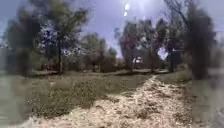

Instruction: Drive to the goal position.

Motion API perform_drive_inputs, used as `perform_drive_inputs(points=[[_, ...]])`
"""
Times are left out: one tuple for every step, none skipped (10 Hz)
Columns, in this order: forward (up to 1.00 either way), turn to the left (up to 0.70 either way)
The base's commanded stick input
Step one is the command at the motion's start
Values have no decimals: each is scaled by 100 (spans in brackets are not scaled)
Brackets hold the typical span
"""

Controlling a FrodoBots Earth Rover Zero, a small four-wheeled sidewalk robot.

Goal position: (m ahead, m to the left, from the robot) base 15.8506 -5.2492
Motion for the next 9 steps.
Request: perform_drive_inputs(points=[[85,-34],[85,-34],[85,-34],[85,-17],[85,0],[85,0],[85,0],[85,0],[85,0]])
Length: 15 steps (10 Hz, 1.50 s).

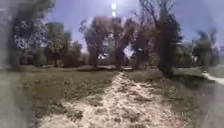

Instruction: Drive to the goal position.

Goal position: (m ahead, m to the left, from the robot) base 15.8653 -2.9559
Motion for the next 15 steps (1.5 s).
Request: perform_drive_inputs(points=[[85,0],[85,0],[85,0],[85,0],[85,0],[85,0],[85,0],[85,0],[85,0],[85,0],[85,0],[85,0],[85,0],[85,0],[85,0]])
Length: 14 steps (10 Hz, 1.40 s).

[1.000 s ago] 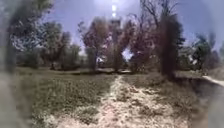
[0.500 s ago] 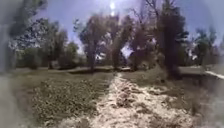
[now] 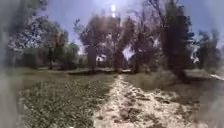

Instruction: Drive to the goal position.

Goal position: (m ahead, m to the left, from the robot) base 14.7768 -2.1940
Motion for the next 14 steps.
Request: perform_drive_inputs(points=[[85,0],[85,0],[85,0],[85,0],[85,0],[85,0],[85,0],[85,0],[85,0],[85,0],[85,0],[85,0],[85,0],[85,0]])
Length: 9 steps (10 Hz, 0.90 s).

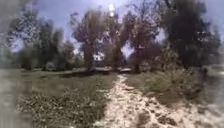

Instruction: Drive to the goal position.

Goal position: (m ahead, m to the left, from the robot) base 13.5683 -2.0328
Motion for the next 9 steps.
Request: perform_drive_inputs(points=[[85,0],[85,0],[85,0],[85,0],[85,0],[85,-4],[85,-15],[85,-25],[85,-28]])
